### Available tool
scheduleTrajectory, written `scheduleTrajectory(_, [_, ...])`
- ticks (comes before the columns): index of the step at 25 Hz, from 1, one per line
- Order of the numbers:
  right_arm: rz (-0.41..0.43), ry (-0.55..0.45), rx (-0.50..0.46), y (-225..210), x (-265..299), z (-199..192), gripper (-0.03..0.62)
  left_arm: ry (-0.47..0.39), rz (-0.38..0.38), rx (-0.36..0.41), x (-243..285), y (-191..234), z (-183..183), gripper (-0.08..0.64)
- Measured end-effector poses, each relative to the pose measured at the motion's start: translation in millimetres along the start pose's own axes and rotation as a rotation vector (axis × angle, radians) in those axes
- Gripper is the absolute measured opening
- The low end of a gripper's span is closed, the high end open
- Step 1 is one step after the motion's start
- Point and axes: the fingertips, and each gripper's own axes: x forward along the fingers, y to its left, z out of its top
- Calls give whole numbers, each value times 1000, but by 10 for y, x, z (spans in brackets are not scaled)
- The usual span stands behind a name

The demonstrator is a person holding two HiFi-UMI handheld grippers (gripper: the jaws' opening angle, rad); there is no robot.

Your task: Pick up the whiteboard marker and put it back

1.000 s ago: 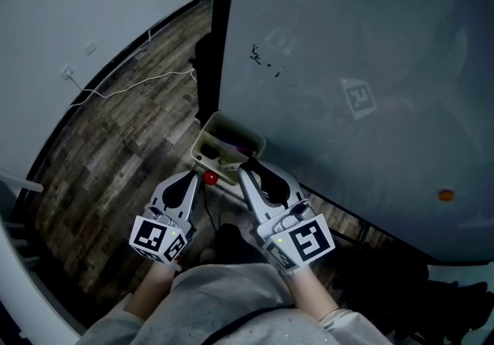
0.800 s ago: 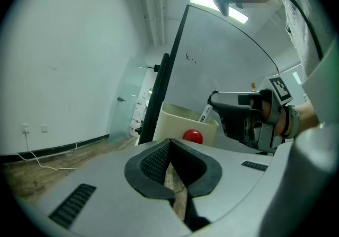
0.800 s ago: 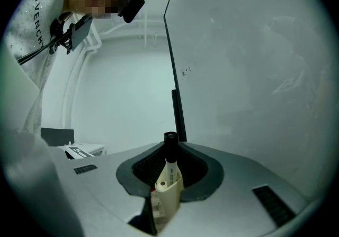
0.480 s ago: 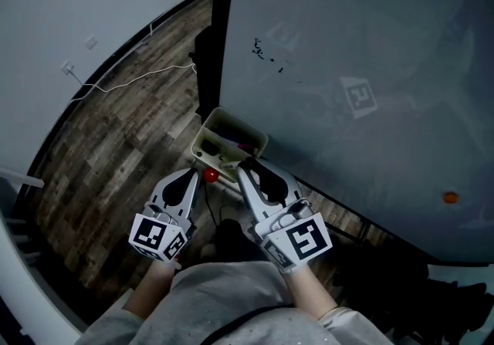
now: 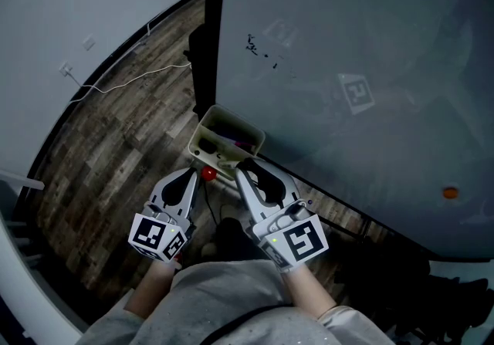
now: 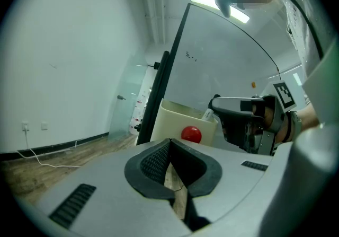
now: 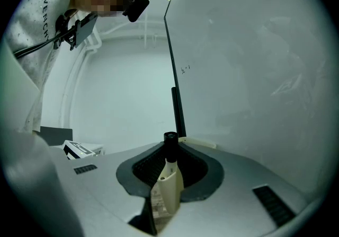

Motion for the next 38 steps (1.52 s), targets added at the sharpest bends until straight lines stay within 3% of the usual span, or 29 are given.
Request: scheduleTrajectory(38, [-42, 53, 25, 87, -336, -229, 81, 0, -33, 10, -168, -180, -43, 15])
